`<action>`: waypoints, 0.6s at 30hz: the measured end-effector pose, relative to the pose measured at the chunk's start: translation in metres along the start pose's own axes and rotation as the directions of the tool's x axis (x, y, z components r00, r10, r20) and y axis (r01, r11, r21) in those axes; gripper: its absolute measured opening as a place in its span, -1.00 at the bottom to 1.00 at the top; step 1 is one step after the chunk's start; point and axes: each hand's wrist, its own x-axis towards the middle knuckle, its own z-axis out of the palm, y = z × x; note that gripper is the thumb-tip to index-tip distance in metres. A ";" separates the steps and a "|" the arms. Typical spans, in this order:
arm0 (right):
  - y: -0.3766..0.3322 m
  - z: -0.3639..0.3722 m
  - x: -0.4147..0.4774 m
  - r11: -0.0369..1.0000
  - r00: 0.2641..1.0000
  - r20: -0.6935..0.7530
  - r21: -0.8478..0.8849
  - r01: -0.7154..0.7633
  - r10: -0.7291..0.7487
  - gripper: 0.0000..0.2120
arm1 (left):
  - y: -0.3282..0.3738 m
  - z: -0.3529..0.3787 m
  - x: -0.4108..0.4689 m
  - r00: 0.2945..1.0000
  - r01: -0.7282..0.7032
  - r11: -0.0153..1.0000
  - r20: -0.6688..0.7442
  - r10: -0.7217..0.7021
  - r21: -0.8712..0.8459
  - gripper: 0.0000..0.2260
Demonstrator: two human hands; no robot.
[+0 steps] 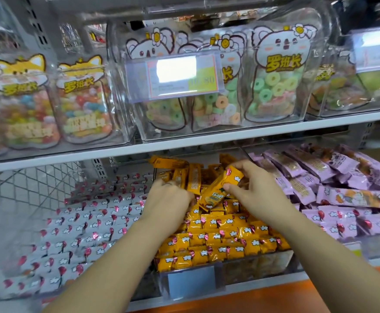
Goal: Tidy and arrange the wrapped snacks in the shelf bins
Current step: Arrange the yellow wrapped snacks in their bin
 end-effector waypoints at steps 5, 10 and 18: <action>-0.002 0.000 0.007 0.993 0.992 0.120 -0.107 0.045 -0.032 -0.67 | -0.001 0.003 -0.003 1.000 0.010 1.000 -0.006 -0.010 0.027 -0.85; -0.018 0.008 0.014 0.957 0.968 0.231 -0.245 0.158 -0.100 -0.63 | 0.000 0.005 -0.005 1.000 0.014 0.999 -0.023 -0.012 0.050 -0.84; -0.025 0.007 0.018 0.908 0.956 0.269 -0.358 0.216 -0.121 -0.65 | -0.001 0.009 -0.007 0.999 0.006 1.000 -0.046 -0.004 0.026 -0.83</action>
